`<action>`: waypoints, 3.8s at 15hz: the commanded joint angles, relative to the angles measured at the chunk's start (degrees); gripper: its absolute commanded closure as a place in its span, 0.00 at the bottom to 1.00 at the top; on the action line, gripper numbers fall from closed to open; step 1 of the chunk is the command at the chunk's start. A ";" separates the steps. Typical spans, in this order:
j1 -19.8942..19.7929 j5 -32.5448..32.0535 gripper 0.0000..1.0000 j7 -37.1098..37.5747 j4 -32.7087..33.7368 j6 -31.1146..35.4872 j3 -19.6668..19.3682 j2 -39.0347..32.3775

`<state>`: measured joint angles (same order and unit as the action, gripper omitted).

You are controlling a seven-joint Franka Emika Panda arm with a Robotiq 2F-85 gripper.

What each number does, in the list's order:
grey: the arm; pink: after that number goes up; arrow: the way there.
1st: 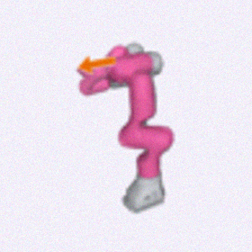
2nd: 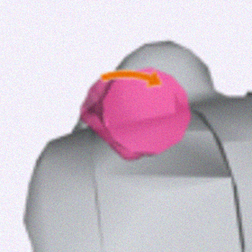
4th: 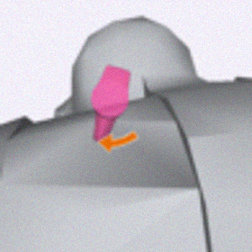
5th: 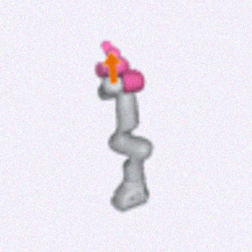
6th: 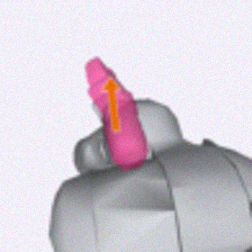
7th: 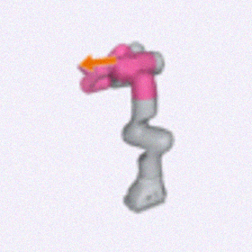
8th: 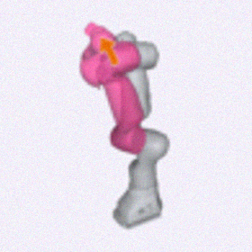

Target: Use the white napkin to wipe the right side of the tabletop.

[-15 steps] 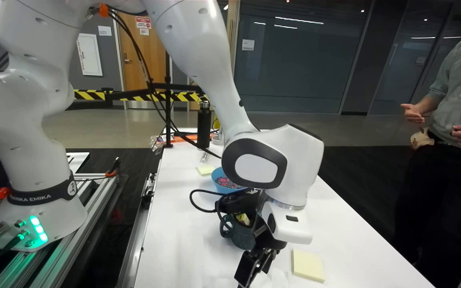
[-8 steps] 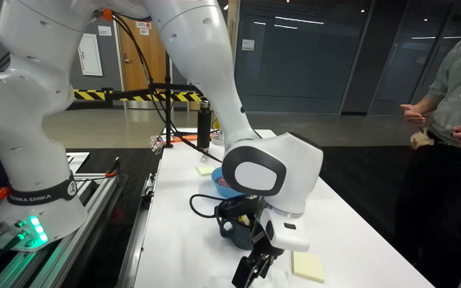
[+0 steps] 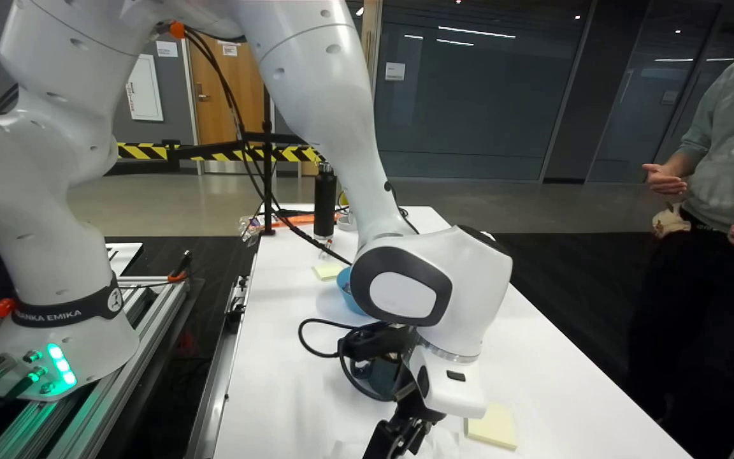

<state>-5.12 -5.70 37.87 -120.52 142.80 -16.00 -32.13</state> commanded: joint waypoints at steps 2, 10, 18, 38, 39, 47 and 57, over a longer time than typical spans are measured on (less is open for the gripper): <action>-0.05 2.78 0.00 0.33 -0.52 15.12 -0.47 -3.02; -0.41 11.94 0.00 -4.15 -1.53 32.29 1.68 -8.59; 1.53 15.18 0.00 -6.11 -1.57 25.19 -0.01 -6.51; 6.25 14.65 0.47 -5.13 -4.15 25.37 -2.54 -4.41; 6.47 14.50 0.55 -4.97 -4.22 25.32 -2.89 -4.31; 7.09 13.99 1.00 -4.55 -4.03 25.19 -3.92 -4.25; 4.56 14.66 0.99 -2.60 -1.76 24.35 -9.56 -7.65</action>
<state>0.77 6.82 34.78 -123.53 168.36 -24.04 -38.23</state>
